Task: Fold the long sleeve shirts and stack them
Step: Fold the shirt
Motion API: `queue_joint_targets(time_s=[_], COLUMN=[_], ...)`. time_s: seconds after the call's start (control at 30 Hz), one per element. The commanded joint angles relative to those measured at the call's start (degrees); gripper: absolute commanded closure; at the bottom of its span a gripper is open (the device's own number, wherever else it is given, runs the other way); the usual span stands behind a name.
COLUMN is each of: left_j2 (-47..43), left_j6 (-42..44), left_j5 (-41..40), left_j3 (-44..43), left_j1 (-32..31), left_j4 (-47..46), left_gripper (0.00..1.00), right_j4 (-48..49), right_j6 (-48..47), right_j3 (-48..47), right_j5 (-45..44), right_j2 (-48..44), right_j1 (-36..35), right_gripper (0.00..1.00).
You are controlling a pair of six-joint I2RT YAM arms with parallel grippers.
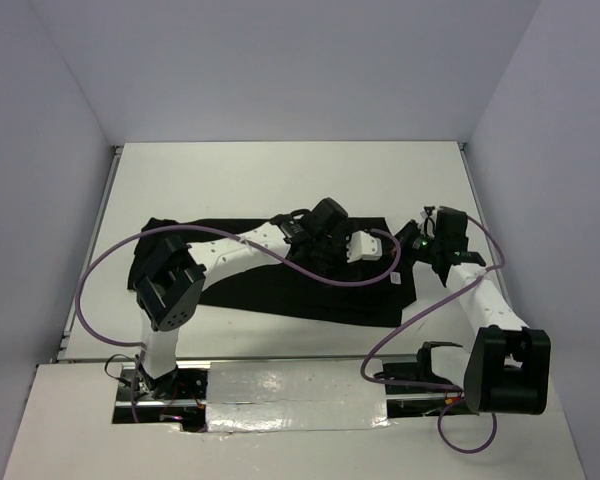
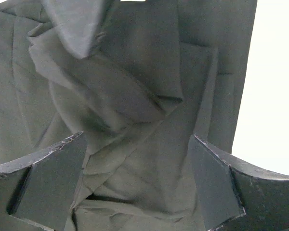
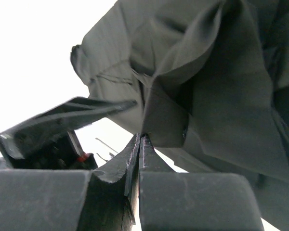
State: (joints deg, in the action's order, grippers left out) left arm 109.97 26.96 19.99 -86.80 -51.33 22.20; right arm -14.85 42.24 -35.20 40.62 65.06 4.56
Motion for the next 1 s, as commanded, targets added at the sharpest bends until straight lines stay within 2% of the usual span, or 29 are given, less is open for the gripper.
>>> queue_joint_targets(time_s=[0.0,0.3,0.53,0.67,0.77,0.8,0.87,0.9,0.93,0.97], left_j2=[-0.29,1.47,3.93,4.99,5.34,5.51,5.34,5.17,4.99,4.90], left_j6=[-4.63,-9.91,-13.33,-13.34,-12.90,-12.90,-12.37,-12.11,-11.58,-11.32], left_j5=[-0.92,-0.04,-3.81,-5.48,-5.05,-5.22,-5.31,-5.75,-6.01,-6.01], left_j3=[0.49,1.55,0.85,0.41,0.15,0.14,-0.12,-0.29,-0.56,-0.99], left_j1=[-0.61,-0.88,-0.88,-0.70,-0.61,-0.35,-0.09,0.26,0.44,1.05], left_j4=[-2.77,-5.76,-8.92,-9.80,-9.98,-9.89,-9.46,-8.58,-8.05,-7.61], left_gripper=[0.01,0.01,0.01,0.11,0.31,0.51,0.68,0.90,0.99,1.00], right_j4=[7.02,7.82,8.52,8.70,8.79,8.87,8.00,7.47,6.16,5.37], right_j6=[6.08,8.12,9.00,9.27,9.27,9.18,8.13,7.60,6.12,5.23], right_j3=[-1.10,-3.91,-3.56,-3.30,-2.86,-2.77,-3.12,-3.47,-3.99,-5.13], right_j5=[-0.63,-3.27,-3.44,-3.27,-3.01,-2.92,-2.83,-3.18,-3.35,-3.88], right_j2=[-0.02,1.82,1.92,2.00,2.00,2.09,2.35,2.62,2.79,3.14], right_j1=[-0.86,-3.06,-4.03,-4.29,-4.29,-4.29,-4.29,-4.29,-4.29,-4.29], right_gripper=[1.00,1.00,1.00,1.00,1.00,1.00,1.00,1.00,1.00,1.00])
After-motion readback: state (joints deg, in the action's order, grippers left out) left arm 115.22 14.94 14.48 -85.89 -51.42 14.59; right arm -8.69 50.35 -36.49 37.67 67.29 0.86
